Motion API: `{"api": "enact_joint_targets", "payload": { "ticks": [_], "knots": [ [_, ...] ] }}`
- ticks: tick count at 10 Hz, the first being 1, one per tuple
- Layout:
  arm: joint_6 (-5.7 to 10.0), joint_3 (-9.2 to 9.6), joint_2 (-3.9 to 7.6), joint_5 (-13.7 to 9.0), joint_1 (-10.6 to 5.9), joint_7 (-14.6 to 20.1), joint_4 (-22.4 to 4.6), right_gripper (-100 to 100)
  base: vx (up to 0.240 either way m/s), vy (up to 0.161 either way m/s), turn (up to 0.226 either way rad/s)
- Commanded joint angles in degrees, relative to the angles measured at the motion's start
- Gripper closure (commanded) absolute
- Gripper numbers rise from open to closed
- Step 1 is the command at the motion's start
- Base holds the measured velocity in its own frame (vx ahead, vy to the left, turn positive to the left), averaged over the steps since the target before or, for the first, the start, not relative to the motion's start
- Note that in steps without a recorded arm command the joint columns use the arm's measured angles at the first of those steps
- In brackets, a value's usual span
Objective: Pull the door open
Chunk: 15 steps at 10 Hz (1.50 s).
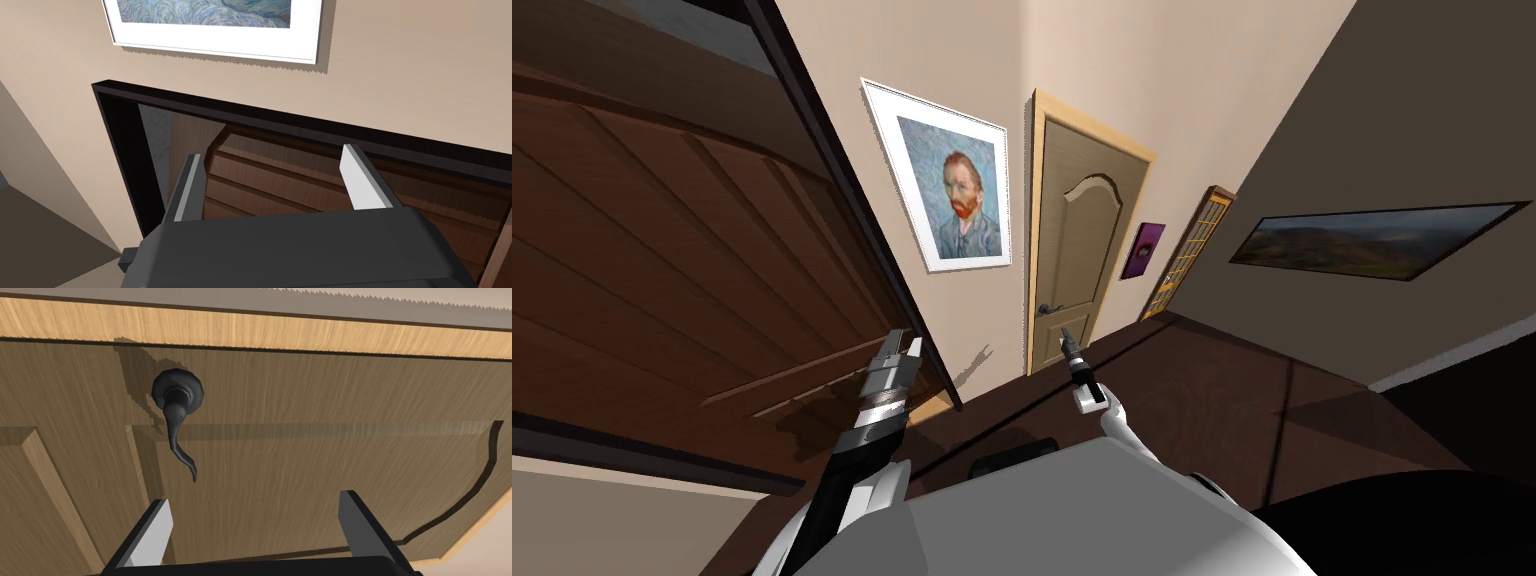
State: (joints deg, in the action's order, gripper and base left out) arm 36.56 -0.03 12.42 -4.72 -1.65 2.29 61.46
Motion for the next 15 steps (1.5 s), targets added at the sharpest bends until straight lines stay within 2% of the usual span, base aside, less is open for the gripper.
{"api": "enact_joint_targets", "payload": {
  "ticks": [1, 3, 4, 9, 10, 13, 15],
  "knots": [
    [0.20, 0.05, 0.31, -0.18, -0.85, 0.24, -1.97, -100, 0.019, -0.128, 0.161],
    [0.55, 0.07, 0.68, -0.39, -2.13, 0.53, -4.69, -100, 0.027, -0.108, 0.162],
    [0.55, 0.07, 0.68, -0.39, -2.13, 0.53, -4.69, -100, 0.017, -0.073, 0.033],
    [1.36, 0.14, 1.53, -0.89, -5.11, 1.20, -10.99, -100, 0.017, -0.097, 0.126],
    [1.65, 0.16, 1.82, -1.07, -6.15, 1.44, -13.19, -100, 0.034, -0.149, 0.201],
    [2.18, 0.21, 2.37, -1.40, -8.09, 1.88, -17.30, -100, 0.020, -0.138, 0.165],
    [2.40, 0.22, 2.60, -1.54, -8.92, 2.06, -19.06, -100, 0.014, -0.100, 0.108]
  ]
}}
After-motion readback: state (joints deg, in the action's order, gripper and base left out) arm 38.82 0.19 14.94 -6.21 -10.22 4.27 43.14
